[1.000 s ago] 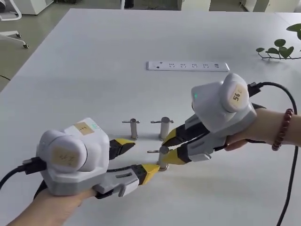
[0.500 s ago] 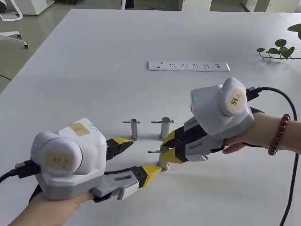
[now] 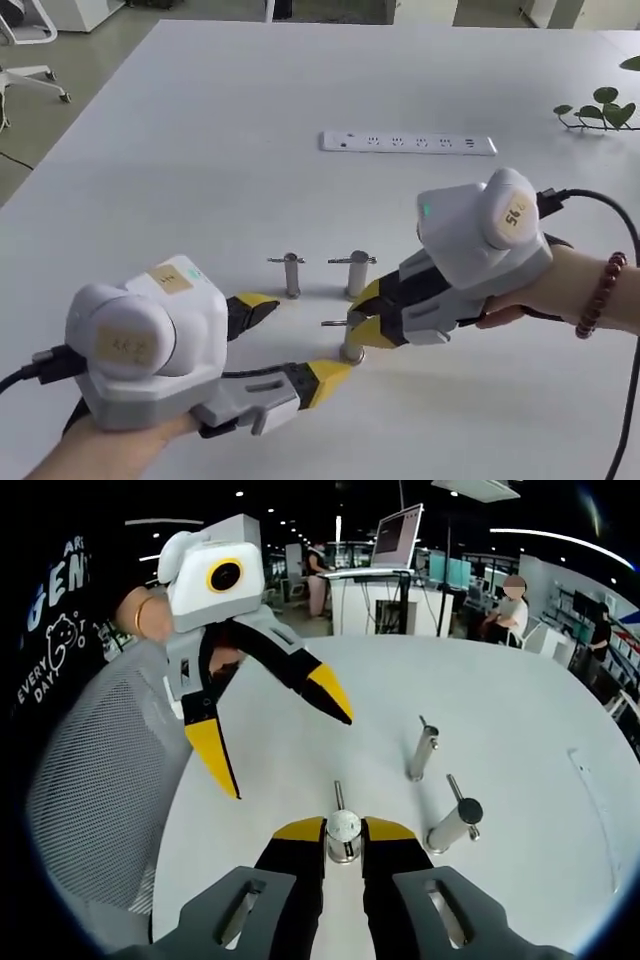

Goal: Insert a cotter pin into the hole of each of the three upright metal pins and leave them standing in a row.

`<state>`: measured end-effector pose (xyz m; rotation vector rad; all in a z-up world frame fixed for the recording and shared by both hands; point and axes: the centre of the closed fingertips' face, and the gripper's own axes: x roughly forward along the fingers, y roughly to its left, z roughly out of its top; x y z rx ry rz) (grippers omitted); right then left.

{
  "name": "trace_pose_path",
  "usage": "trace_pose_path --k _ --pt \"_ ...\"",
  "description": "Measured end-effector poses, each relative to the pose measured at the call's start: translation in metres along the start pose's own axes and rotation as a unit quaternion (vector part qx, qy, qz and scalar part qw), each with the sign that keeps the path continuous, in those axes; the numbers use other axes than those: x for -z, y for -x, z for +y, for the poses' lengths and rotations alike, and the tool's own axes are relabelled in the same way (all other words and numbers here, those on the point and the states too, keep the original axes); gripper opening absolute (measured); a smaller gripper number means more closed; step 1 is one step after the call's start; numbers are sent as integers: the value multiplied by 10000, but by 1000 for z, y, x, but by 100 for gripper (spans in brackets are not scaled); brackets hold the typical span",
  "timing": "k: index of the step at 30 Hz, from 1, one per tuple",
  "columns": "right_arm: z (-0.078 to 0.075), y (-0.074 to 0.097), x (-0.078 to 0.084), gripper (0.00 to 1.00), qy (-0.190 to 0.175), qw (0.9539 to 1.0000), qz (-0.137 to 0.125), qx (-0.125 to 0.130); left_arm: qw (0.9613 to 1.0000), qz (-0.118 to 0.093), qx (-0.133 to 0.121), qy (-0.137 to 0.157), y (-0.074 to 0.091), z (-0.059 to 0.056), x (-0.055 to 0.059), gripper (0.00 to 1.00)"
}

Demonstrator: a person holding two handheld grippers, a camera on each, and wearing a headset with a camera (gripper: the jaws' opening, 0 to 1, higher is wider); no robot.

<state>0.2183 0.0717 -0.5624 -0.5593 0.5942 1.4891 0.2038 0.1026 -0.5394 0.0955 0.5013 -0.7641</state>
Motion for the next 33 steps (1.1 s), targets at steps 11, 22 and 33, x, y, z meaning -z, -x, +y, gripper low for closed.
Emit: trace_pose_path --k 11,22,33 --pt "-15 13 6 8 -17 9999 31 156 9999 -102 -123 55 4 6 -3 70" --pt "-24 26 15 8 0 9994 162 309 9997 -142 -207 -76 5 8 -4 76" --pt "-40 39 29 8 -117 9984 248 488 9995 -121 -288 -100 8 12 -1 77"
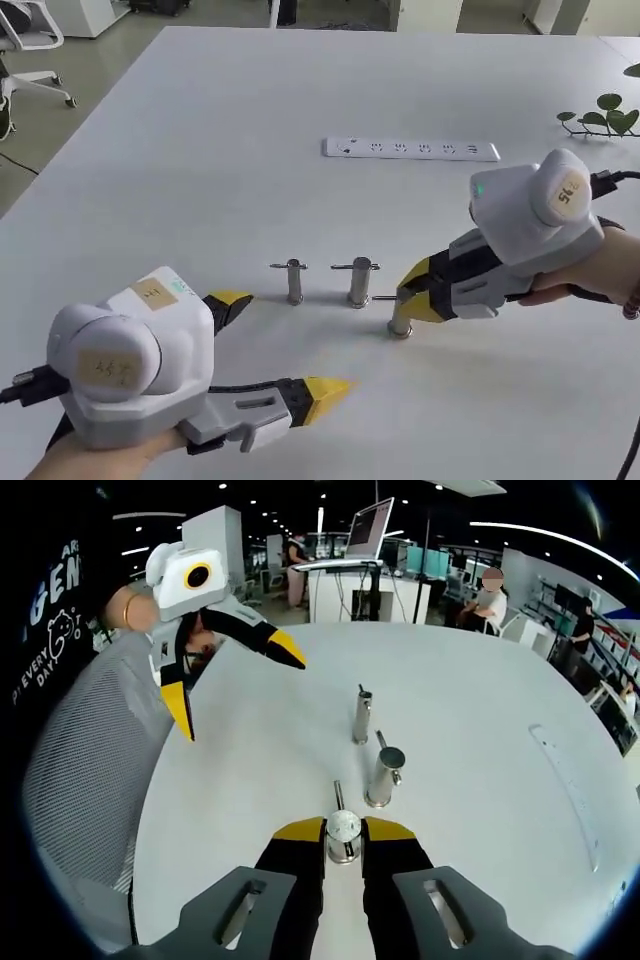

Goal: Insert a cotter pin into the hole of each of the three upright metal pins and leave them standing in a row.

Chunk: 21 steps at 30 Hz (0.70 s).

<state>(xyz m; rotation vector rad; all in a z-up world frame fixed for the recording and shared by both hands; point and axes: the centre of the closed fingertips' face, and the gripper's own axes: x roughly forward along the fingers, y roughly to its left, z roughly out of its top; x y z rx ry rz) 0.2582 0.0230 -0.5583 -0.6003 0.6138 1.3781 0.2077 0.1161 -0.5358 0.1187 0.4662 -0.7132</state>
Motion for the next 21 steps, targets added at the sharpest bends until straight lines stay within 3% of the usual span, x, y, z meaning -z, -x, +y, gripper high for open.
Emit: trace_pose_path --k 21 --pt "-31 9 10 8 -170 9995 -48 243 9998 48 -177 113 4 10 5 76"
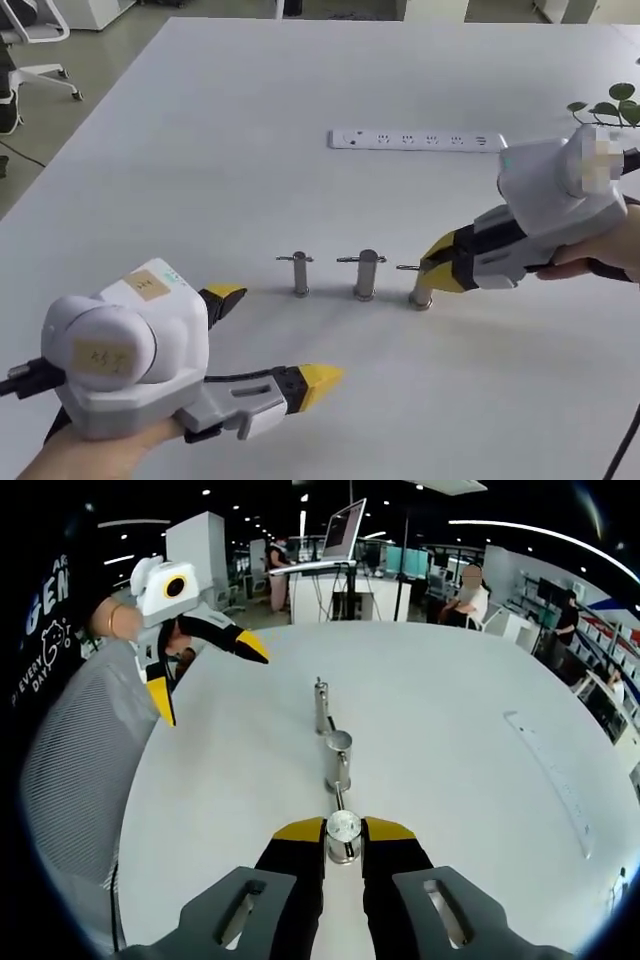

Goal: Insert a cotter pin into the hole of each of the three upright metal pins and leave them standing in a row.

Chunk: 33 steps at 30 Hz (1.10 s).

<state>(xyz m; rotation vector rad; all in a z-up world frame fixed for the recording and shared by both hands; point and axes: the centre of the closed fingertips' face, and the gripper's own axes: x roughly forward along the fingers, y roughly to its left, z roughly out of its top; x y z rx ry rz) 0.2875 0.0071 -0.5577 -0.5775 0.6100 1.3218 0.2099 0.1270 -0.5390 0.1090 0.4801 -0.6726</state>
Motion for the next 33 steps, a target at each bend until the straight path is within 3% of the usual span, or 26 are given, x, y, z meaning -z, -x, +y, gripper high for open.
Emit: trace_pose_path --k 10,15,22,27,29,33 --pt "-6 0 2 8 20 10000 -9 -88 10000 -9 -25 4 1 2 1 75" --pt "-9 1 4 8 -45 9996 -79 -261 10000 4 -25 -9 2 2 1 75" --pt "-7 0 4 9 83 9993 23 -356 10000 45 -64 9 7 6 3 75" --pt "-7 -1 6 9 131 9993 74 -346 9999 72 -87 4 8 7 5 76" --pt "-8 -4 17 10 200 9988 323 -295 9999 85 -98 16 9 7 5 76" --pt "-8 -6 18 16 134 9994 254 -205 9999 109 -108 21 11 8 7 76"
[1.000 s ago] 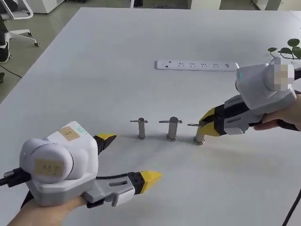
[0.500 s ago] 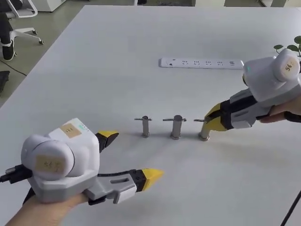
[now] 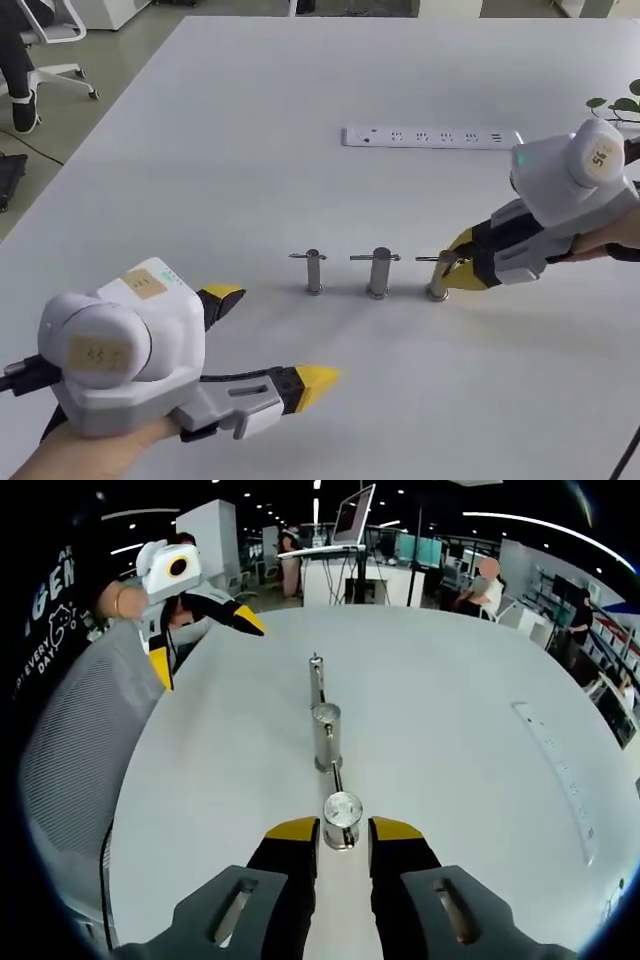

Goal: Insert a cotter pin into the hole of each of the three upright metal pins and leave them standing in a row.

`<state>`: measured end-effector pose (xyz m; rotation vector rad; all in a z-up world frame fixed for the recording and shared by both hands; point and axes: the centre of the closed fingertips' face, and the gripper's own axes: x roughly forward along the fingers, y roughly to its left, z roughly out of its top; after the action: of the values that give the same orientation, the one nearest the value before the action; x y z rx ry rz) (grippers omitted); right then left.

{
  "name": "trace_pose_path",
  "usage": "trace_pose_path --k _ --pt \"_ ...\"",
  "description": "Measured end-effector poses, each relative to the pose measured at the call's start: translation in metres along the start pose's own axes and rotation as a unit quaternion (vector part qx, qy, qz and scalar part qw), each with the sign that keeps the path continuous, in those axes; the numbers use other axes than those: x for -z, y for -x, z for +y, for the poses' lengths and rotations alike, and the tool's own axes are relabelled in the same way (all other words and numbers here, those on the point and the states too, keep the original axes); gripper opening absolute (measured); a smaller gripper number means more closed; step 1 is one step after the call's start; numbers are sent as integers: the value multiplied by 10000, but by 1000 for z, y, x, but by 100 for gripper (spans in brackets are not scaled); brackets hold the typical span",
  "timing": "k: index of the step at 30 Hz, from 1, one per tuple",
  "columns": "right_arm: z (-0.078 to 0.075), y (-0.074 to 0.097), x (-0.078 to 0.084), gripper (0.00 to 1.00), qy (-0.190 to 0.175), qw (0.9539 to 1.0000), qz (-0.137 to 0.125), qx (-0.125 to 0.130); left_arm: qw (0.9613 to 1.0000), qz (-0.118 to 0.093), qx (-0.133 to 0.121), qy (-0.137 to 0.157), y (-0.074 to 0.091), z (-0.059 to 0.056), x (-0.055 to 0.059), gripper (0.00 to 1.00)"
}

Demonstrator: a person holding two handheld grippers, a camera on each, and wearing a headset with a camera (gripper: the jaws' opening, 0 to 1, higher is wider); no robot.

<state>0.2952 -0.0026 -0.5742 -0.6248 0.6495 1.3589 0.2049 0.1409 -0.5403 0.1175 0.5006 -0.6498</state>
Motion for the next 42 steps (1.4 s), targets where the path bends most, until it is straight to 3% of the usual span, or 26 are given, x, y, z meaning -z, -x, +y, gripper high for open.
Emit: trace_pose_path --k 6,9,13,16,19,21,23,24,28,30,32,34,35,36,39,42 --pt "-4 10 -9 24 -475 9982 -294 218 9999 20 -73 90 3 4 2 75" --pt "-4 16 -15 29 -961 9935 -508 326 9998 -20 -111 189 4 7 -1 75" --pt "-4 23 -14 38 -1504 9854 -524 605 9996 -77 -158 225 5 10 -7 74" --pt "1 27 -16 42 -1580 9830 -590 721 9996 -34 -189 190 5 12 -10 74" --pt "6 32 -19 43 -1784 9773 -670 930 9995 -40 -252 206 6 15 -14 72" --pt "8 34 -24 44 -2003 9701 -806 1106 9991 -45 -301 300 3 19 -16 71" --pt "16 34 -27 46 -1936 9719 -758 1106 9989 -63 -343 316 0 21 -20 70" --pt "17 35 -27 47 -2038 9680 -715 1280 9988 -37 -377 302 -2 22 -22 70" --pt "24 33 -25 50 -2178 9626 -699 1454 9983 130 -489 278 -9 23 -22 69" --pt "26 33 -30 51 -2433 9525 -963 1560 9981 89 -468 386 -11 21 -25 69" --pt "26 34 -26 50 -2702 9425 -950 1719 9981 97 -450 420 -12 19 -26 69" --pt "28 34 -26 49 -2597 9448 -906 1781 9980 81 -453 432 -13 19 -28 69" --pt "28 35 -26 50 -2668 9399 -933 1916 9980 75 -445 451 -13 19 -28 69" --pt "29 35 -25 51 -2685 9394 -914 1925 9978 72 -433 503 -13 18 -30 69" --pt "35 37 -28 53 -2834 9321 -1053 1995 9978 160 -447 465 -15 18 -29 69" --pt "39 39 -28 57 -2871 9289 -1070 2083 9977 135 -432 508 -16 18 -31 69"
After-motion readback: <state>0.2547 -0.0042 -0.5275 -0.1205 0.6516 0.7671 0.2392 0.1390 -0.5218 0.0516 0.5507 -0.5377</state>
